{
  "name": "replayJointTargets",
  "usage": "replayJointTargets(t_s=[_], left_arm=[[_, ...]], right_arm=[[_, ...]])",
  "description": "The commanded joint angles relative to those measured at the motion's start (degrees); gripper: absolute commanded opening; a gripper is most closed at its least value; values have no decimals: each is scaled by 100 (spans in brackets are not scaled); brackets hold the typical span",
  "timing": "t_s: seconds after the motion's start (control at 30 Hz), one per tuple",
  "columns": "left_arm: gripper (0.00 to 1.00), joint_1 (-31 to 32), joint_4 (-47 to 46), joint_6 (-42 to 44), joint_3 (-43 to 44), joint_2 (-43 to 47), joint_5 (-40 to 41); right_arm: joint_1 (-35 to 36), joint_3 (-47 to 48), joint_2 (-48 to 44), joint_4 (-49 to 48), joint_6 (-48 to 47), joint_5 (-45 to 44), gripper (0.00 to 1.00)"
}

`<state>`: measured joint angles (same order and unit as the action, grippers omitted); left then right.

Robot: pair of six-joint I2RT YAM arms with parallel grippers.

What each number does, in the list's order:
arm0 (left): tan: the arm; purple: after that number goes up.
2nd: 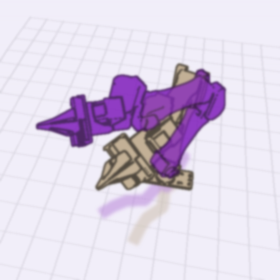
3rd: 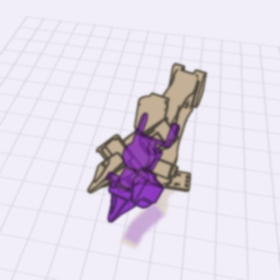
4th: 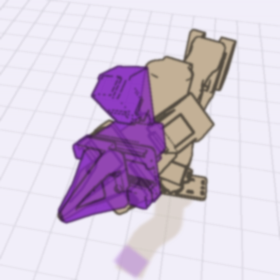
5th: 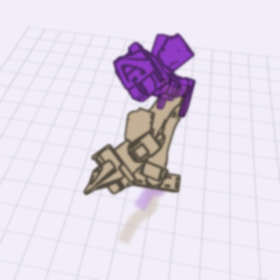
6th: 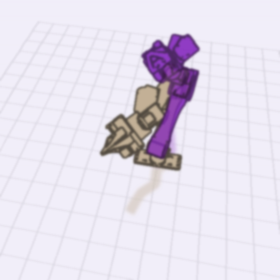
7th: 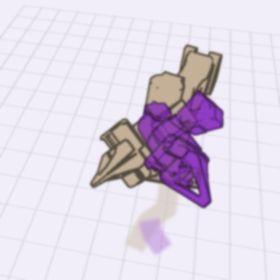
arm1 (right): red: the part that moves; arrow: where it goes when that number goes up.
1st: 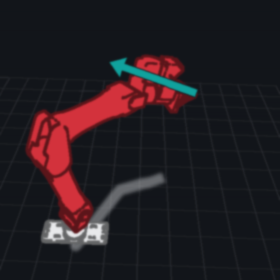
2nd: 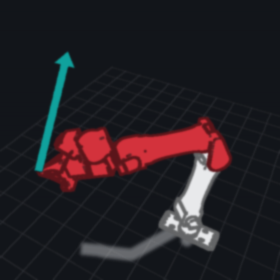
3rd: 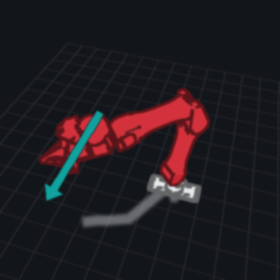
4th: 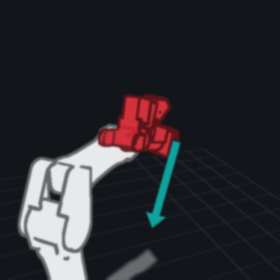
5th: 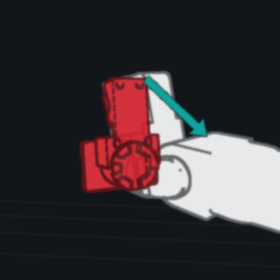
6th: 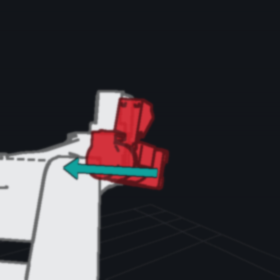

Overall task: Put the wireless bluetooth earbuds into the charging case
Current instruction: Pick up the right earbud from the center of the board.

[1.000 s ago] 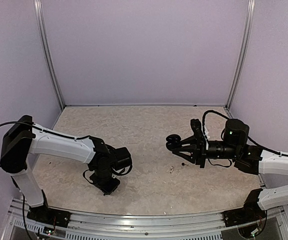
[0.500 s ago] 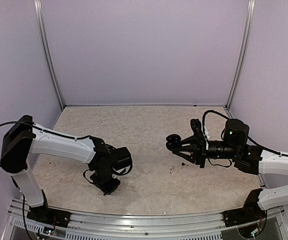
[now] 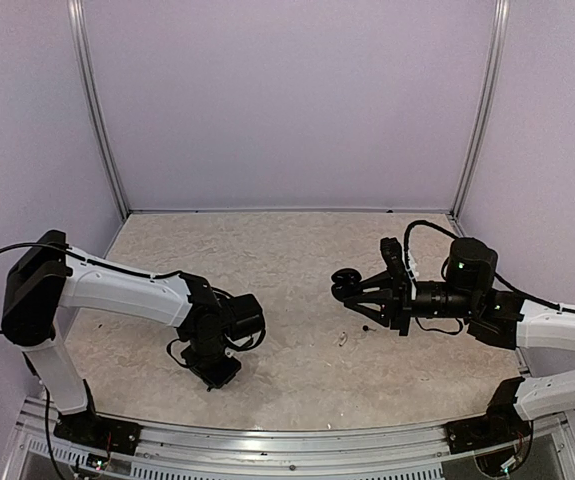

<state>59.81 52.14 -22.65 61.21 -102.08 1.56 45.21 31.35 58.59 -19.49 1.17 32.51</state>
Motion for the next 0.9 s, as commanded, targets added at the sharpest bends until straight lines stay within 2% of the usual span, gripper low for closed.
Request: replayJointTargets(t_s=[0.0,0.47,0.67,0.87], left_arm=[[18,-55,-265,33,-10,-49,167],[12,-259,-1188,-114,-494,792,513],[13,-477,-2039,-152,-739,1496,590],[13,-574,-3015,-33,-889,2342,813]], right_arm=[[-70,138,-17,39,6,1,0],[-73,232,198,-86,94,29,0],[-73,224,361,-284,127,1,0],[-92,69,606,-917,125,119,0]])
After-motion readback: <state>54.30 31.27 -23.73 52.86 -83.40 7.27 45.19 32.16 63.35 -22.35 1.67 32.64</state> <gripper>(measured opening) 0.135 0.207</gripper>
